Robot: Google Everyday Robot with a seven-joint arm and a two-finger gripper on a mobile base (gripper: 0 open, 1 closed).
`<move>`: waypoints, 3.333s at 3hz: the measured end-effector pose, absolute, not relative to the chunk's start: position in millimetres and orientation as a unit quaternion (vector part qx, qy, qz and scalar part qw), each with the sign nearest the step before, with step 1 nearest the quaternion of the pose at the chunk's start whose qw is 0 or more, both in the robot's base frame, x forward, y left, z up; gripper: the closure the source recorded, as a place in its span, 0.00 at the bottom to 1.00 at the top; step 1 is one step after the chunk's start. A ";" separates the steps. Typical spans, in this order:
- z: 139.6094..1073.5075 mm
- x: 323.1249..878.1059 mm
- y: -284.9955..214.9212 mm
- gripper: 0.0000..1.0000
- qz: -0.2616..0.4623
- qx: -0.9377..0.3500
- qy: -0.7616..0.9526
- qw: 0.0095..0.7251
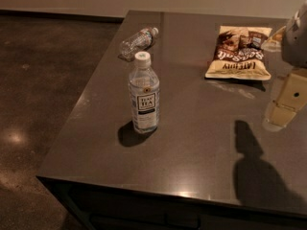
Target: Move water bottle near brown chip bag
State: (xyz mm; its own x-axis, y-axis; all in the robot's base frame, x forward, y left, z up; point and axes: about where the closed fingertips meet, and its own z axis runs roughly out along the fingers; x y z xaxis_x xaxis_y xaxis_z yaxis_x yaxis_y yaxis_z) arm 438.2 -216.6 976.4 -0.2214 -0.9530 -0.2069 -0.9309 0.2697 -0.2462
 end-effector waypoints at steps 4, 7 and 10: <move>978.0 537.1 -186.2 0.00 -0.080 -0.667 0.721 0.172; 960.1 645.0 -107.7 0.00 -0.110 -0.782 0.593 0.160; 944.0 677.1 -68.2 0.00 -0.118 -0.886 0.429 0.130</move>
Offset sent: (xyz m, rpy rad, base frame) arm 0.0674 0.0160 0.0002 -0.0988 -0.0552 0.1193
